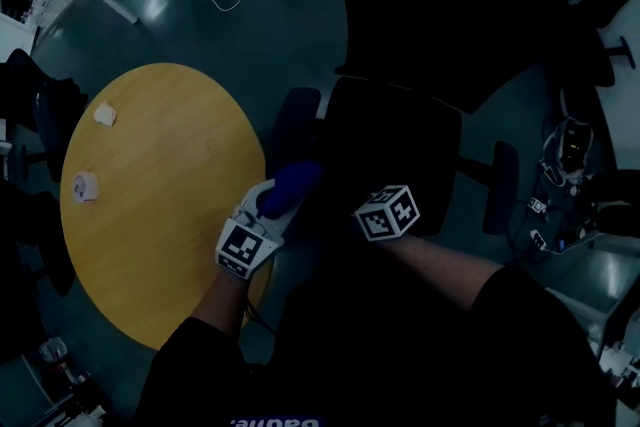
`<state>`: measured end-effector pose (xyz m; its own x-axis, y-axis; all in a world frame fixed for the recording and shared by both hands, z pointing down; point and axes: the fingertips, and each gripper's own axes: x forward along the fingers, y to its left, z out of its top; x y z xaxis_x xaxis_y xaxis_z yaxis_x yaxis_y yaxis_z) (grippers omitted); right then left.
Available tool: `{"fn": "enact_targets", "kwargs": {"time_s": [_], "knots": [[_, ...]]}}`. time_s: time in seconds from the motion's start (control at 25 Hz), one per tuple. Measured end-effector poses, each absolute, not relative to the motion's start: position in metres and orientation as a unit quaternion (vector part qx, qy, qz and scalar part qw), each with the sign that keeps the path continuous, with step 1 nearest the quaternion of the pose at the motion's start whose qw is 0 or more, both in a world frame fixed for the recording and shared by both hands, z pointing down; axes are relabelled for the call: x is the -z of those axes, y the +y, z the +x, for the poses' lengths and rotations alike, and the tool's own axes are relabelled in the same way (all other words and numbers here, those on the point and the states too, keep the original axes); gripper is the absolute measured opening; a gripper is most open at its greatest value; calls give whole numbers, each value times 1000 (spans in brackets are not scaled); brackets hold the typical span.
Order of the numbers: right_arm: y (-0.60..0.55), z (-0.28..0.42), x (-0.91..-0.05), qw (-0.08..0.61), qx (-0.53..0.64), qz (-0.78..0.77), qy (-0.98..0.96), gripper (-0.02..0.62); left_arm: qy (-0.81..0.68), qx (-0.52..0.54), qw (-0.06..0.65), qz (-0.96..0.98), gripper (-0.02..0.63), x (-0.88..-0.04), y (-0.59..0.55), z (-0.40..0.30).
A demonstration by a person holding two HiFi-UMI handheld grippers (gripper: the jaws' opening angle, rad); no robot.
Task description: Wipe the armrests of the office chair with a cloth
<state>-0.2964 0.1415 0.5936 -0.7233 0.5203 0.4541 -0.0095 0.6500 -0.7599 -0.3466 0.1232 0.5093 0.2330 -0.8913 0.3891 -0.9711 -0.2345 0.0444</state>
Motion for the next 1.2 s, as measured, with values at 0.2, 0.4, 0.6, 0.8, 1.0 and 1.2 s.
{"fn": "enact_targets", "kwargs": {"time_s": [0.2,0.4,0.6,0.8,1.0,1.2], "knots": [[107,-258,-573,294,-404,-121,-858,5,-622,-150,110,761,109,-483,121,-324],[79,-191,-554,256,-410,-104,-869,5,-643,-149,92,746,109,-453,119,-272],[54,-117,-536,225,-409,-86,-880,5,-674,-127,77,724,109,-424,120,-216],[41,-61,-526,214,-391,-83,-891,5,-697,-113,78,703,109,-392,121,-152],[48,-28,-519,203,-395,-88,-892,5,-694,-126,81,704,109,-380,133,-108],[55,-22,-505,190,-374,-95,-903,5,-691,-130,85,706,109,-373,141,-97]]}}
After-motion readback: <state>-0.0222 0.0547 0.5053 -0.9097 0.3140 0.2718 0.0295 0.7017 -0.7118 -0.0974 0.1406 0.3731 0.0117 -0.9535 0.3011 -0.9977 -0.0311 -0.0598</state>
